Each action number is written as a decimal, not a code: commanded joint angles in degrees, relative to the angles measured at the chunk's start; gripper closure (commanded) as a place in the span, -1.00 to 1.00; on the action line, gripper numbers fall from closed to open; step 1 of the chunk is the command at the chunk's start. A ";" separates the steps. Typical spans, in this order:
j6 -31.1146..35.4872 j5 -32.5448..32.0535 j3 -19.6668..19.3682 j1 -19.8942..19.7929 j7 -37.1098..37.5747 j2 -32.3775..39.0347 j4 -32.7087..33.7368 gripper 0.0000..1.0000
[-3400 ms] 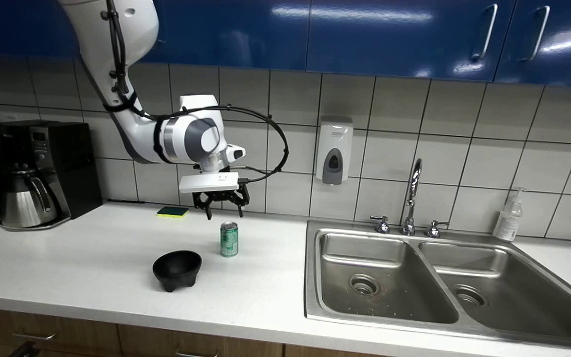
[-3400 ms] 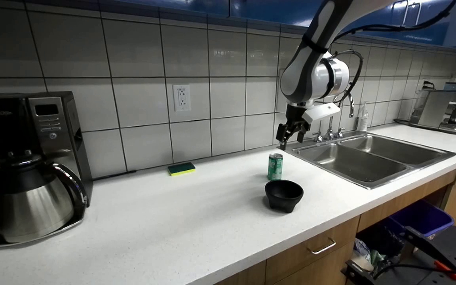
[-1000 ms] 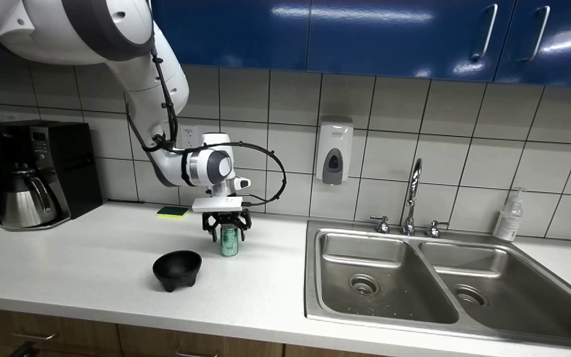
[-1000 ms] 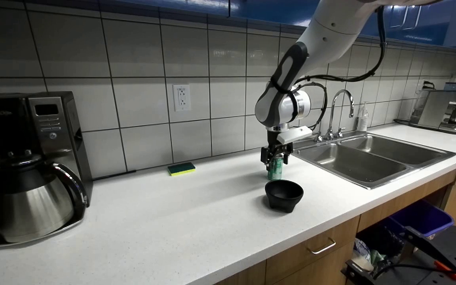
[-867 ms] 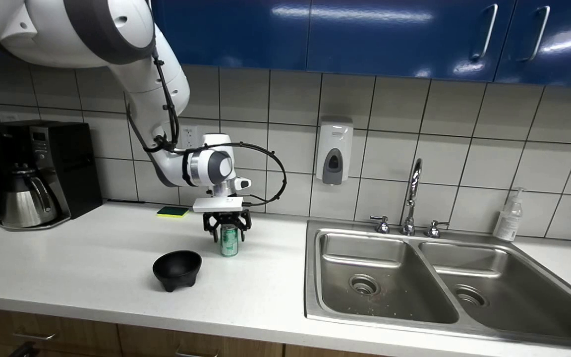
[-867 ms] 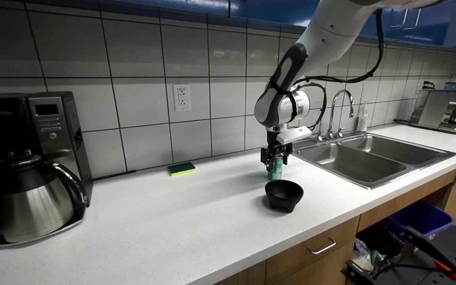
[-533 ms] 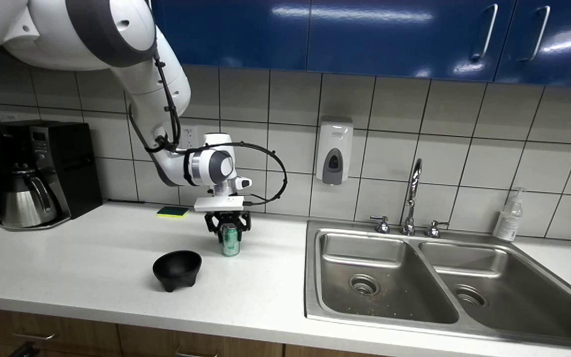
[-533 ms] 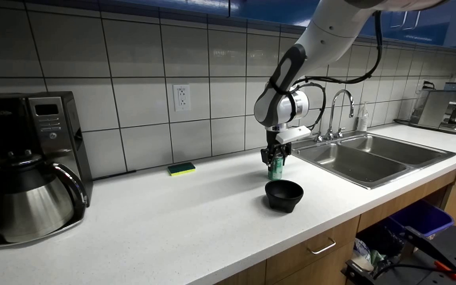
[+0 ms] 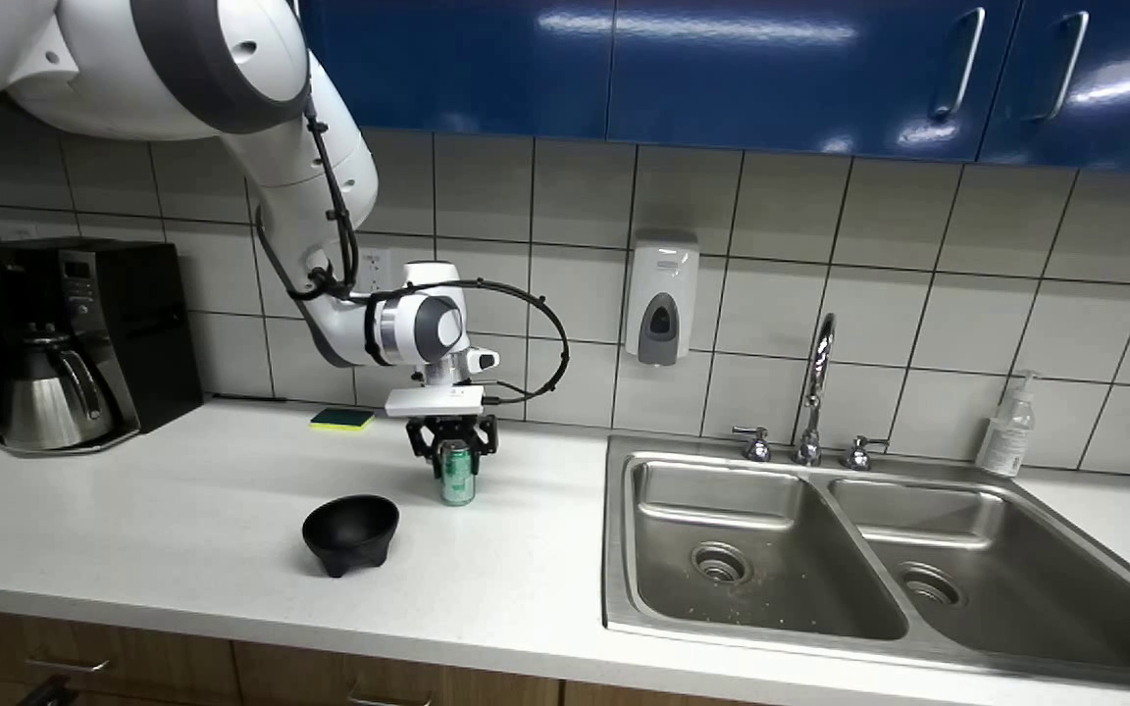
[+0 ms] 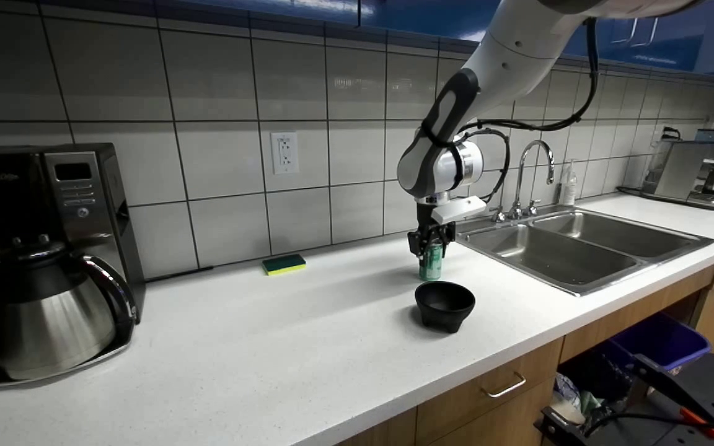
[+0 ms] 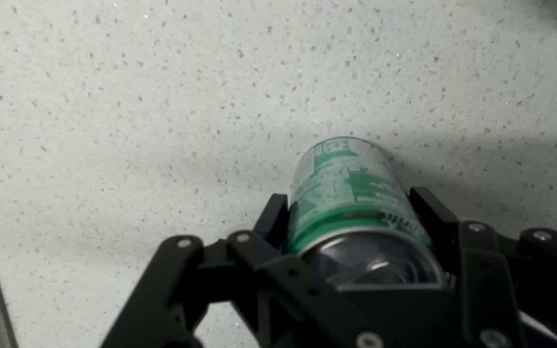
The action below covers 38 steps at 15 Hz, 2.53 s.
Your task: Put the green can in the black bowl
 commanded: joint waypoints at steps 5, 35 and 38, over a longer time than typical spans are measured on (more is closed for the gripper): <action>-1.38 -0.51 0.78 -0.27 0.10 -4.41 -1.57 0.17; 7.83 -7.02 1.01 3.45 -0.14 -30.07 -34.07 0.17; 9.70 -7.56 1.17 3.89 -0.05 -31.87 -37.37 0.17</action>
